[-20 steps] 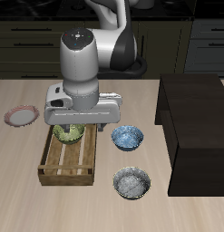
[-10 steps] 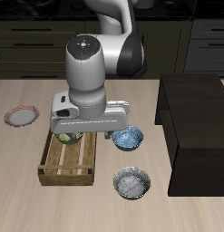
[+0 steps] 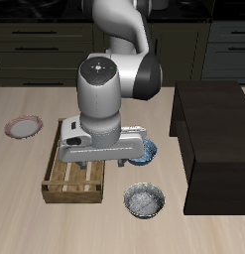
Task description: Place the green bowl and the black bowl in the wooden tray
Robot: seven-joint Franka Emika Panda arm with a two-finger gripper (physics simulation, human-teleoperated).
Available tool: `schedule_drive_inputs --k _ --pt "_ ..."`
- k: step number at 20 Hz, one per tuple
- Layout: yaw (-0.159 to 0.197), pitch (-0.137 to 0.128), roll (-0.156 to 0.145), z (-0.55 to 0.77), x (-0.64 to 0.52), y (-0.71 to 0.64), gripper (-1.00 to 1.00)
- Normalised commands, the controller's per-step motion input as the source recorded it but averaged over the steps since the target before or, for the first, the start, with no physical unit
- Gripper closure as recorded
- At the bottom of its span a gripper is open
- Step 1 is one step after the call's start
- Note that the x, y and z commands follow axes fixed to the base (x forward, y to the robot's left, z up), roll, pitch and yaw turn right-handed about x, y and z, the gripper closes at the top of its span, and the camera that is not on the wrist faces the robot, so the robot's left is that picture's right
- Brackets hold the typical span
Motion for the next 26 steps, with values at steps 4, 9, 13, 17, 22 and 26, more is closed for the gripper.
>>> schedule_drive_inputs --k 4,9,13,17,22,26 --pt "0.061 -0.003 -0.008 -0.09 0.21 0.23 -1.00" --pt "0.065 0.025 -0.008 -0.12 0.27 0.21 -1.00" --pt "0.027 0.003 -0.008 0.03 0.17 0.09 -1.00" --pt "-0.001 0.001 -0.009 0.04 0.07 0.12 -1.00" --pt "0.004 -0.002 -0.026 0.05 0.14 0.07 -1.00" --pt "0.007 -0.014 0.015 0.10 0.10 0.23 -1.00"
